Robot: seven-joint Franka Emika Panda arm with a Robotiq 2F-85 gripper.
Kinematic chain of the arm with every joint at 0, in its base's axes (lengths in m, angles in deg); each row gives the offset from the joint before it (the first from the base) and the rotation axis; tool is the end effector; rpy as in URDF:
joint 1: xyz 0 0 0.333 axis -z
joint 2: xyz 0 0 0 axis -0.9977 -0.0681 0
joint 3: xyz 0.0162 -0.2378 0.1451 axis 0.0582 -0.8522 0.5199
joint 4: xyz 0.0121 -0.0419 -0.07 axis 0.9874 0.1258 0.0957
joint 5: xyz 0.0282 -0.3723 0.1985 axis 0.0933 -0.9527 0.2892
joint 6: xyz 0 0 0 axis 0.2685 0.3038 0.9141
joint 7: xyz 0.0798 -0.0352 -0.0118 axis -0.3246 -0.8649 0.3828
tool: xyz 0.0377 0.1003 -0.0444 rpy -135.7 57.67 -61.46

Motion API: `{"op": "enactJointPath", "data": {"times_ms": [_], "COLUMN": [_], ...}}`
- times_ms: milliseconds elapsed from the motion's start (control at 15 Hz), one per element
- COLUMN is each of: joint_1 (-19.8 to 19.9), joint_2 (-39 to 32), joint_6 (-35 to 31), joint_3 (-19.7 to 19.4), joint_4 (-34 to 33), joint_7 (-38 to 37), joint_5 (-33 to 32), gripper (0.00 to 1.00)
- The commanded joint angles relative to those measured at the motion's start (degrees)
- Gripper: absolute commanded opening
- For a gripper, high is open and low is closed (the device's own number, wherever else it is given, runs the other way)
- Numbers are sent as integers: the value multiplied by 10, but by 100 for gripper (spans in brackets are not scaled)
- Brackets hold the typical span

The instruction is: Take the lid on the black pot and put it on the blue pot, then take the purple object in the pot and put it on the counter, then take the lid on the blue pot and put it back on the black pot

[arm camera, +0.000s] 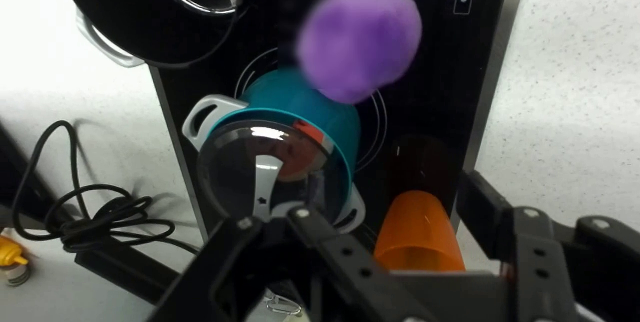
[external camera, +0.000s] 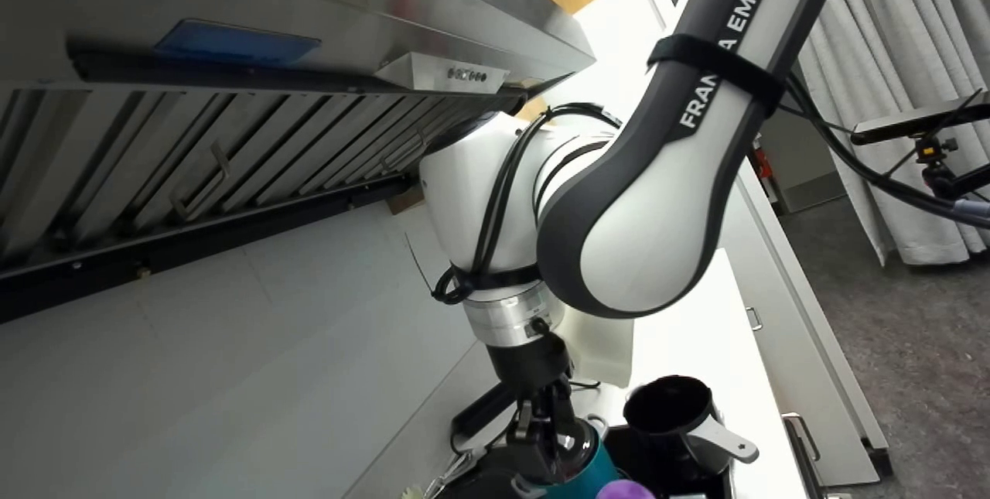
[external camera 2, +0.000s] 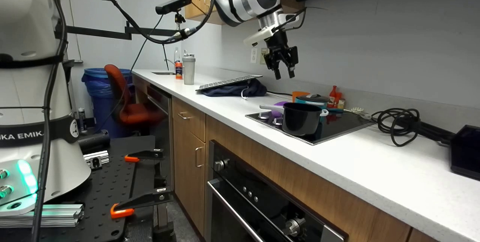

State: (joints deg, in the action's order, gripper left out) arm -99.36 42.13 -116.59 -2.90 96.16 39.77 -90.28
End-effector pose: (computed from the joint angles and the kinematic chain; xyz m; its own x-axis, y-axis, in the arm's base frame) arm 0.6256 0.1866 0.3017 0.9158 0.2797 0.2884 0.2210 -0.9502 0.2198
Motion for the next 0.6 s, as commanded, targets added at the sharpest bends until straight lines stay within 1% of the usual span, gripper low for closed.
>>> {"op": "enactJointPath", "data": {"times_ms": [0, 133, 267, 533], "joint_1": [3, 8, 8, 13], "joint_2": [8, 9, 8, 0], "joint_6": [-7, -17, -33, -70], "joint_3": [-9, -13, -24, -38], "joint_4": [2, 4, 6, 13], "joint_7": [-1, -3, -15, -15], "joint_5": [7, 10, -3, 0], "gripper": [100, 100, 100, 100]}}
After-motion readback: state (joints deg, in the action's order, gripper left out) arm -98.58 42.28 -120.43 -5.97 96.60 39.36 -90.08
